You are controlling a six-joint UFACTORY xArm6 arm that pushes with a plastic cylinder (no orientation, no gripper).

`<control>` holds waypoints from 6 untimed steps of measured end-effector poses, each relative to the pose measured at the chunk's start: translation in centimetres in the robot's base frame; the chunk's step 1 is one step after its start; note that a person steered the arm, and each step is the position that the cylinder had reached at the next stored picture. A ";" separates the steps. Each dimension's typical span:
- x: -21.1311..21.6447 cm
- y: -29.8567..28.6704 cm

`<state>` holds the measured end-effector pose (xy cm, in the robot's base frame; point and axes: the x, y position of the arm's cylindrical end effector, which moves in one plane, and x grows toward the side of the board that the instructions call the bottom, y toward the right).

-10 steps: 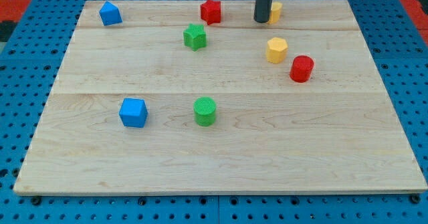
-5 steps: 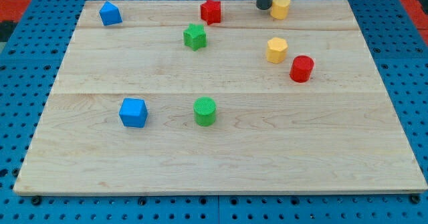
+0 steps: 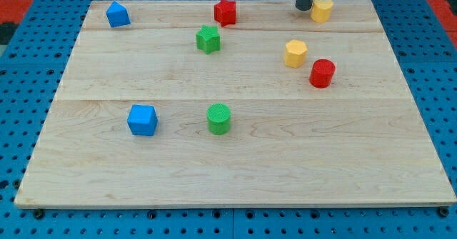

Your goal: Place the blue cube and the yellow heart in a diagonal line

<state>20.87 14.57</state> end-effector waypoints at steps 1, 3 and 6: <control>0.0 0.0; 0.7 -1.4; 9.8 -2.5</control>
<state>30.70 12.07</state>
